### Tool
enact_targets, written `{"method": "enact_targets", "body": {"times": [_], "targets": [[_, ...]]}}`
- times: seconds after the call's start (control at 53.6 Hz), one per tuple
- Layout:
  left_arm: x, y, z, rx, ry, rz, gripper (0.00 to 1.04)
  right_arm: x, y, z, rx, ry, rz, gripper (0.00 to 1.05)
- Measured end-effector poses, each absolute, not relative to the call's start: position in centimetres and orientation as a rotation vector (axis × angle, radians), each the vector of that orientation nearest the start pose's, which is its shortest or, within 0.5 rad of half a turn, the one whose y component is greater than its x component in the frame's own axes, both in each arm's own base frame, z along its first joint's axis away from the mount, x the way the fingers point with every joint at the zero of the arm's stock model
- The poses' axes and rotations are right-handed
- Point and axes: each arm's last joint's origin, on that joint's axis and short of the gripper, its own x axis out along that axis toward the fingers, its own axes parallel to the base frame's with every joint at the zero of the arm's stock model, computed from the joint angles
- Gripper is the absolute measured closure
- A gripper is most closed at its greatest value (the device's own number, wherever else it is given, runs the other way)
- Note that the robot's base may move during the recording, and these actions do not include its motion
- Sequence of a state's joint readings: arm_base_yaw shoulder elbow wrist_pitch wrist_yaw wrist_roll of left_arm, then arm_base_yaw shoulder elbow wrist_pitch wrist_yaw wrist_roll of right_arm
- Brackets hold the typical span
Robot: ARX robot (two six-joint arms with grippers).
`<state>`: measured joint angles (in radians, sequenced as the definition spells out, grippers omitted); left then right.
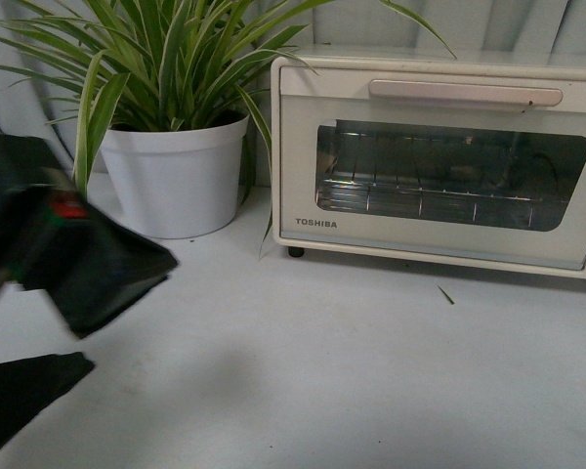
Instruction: Open oven
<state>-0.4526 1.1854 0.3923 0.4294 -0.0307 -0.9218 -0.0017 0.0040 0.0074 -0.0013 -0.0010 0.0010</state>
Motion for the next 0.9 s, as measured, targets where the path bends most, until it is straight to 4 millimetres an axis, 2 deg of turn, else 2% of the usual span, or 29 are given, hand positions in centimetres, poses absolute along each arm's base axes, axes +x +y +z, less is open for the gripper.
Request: {"method": "enact_targets", "body": {"times": [0.112,0.411,0.598,0.896], "targets": [[22.0,-12.2,17.6,-0.806,0.585,-0.247,0.06,9.7,0.0,16.6,0.001,-0.002,0.0,0.09],[25.7,-16.9,16.6,-0.861,0.654,-0.282,0.06,9.7,0.0,16.6,0.001,-0.002,0.0,0.09],[26.9,-17.9,15.9,-0.898,0.683,-0.26,0.06,9.7,0.0,16.6,0.001,-0.002,-0.001,0.09],[27.3,-18.7,15.0,-0.927,0.716,-0.246,0.06,9.7,0.0,16.6,0.001,-0.002,-0.001,0.09]]}}
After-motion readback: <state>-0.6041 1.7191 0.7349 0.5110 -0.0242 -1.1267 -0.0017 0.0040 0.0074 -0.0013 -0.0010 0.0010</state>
